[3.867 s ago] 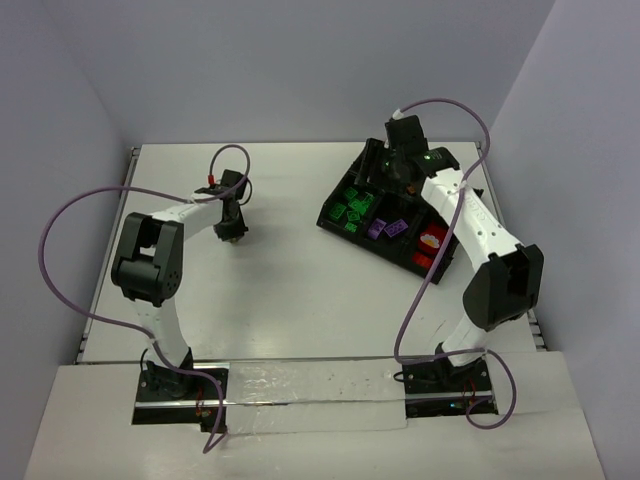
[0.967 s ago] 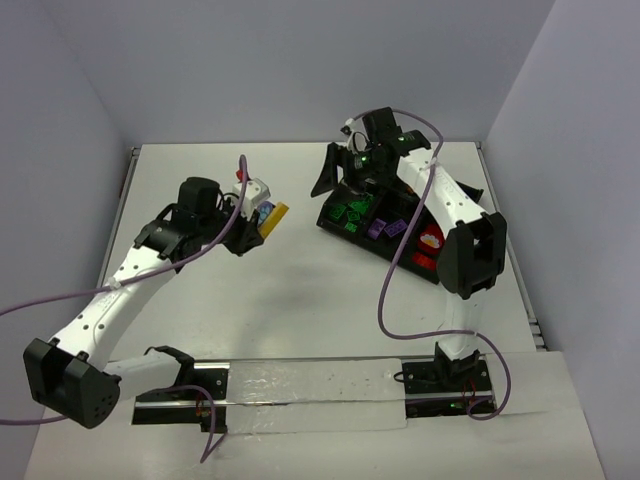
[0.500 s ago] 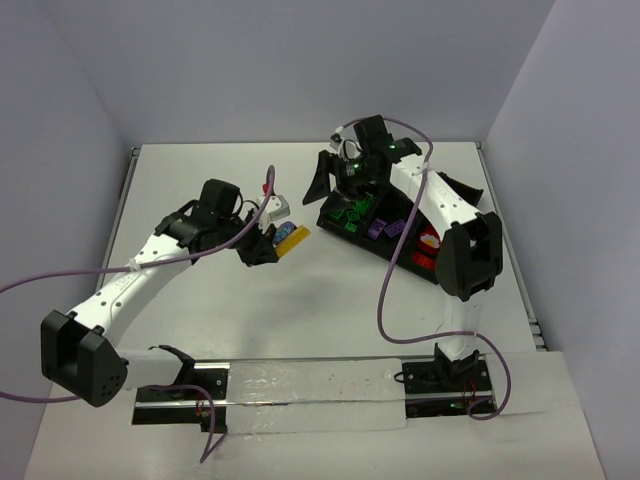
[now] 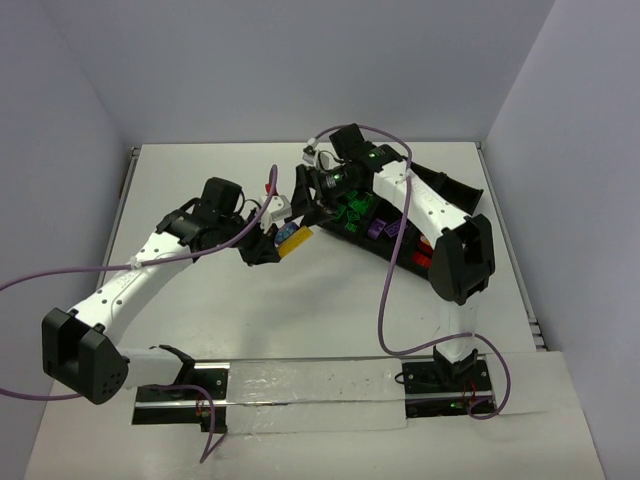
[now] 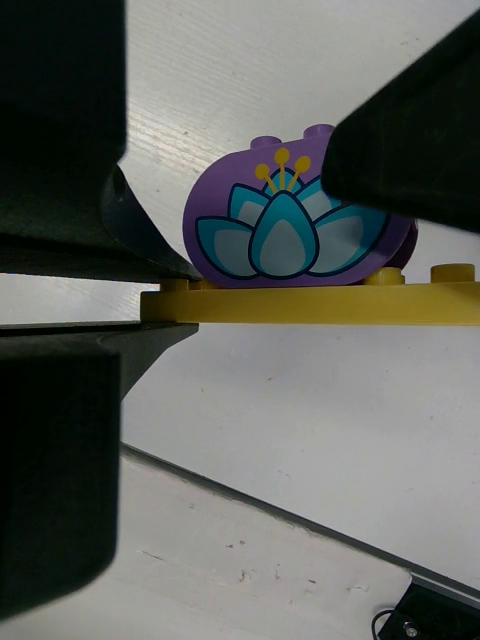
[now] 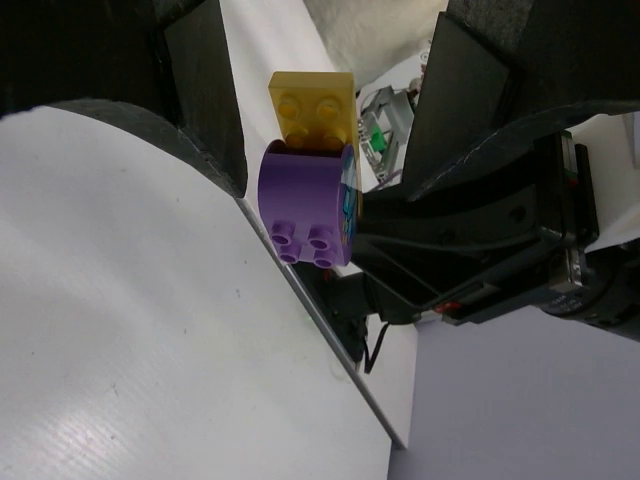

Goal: Sort the legos into containers by color

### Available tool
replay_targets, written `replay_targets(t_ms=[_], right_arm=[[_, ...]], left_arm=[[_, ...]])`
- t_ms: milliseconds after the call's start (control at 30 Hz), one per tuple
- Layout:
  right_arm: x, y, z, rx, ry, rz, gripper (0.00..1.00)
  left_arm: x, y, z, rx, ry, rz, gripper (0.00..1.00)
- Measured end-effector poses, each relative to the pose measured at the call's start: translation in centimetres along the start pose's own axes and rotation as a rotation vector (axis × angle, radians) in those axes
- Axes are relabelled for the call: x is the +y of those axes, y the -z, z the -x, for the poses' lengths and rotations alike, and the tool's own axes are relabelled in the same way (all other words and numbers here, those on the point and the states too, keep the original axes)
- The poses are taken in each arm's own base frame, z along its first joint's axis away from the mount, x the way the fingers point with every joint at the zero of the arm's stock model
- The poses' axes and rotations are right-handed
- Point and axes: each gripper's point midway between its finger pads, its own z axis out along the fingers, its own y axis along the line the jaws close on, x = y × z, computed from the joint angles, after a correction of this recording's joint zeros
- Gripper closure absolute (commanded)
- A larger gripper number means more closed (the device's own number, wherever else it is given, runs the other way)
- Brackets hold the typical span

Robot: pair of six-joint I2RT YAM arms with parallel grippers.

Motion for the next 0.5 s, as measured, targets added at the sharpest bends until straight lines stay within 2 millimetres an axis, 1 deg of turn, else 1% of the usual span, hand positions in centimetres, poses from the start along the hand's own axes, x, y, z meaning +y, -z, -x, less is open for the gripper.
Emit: replay_targets(t_ms=[267, 400, 500], right_arm=[[0.0, -0.4, -1.5, 0.069, -0.011, 0.044, 0.30], [-0.1, -0.8, -2.3, 0.102, -0.044, 0.081, 0.32], [-0.2, -1.1, -2.2, 0.111, -0.057, 0.101, 0.36]], left_arm=[[0.2, 0.0, -0.1, 0.003, -0.005, 0.008, 1.00], [0.2, 0.0, -0.1, 0.007, -0.010, 0.015, 1.00], [0.4, 0.0, -0.2, 0.012, -0.016, 0.025, 1.00]])
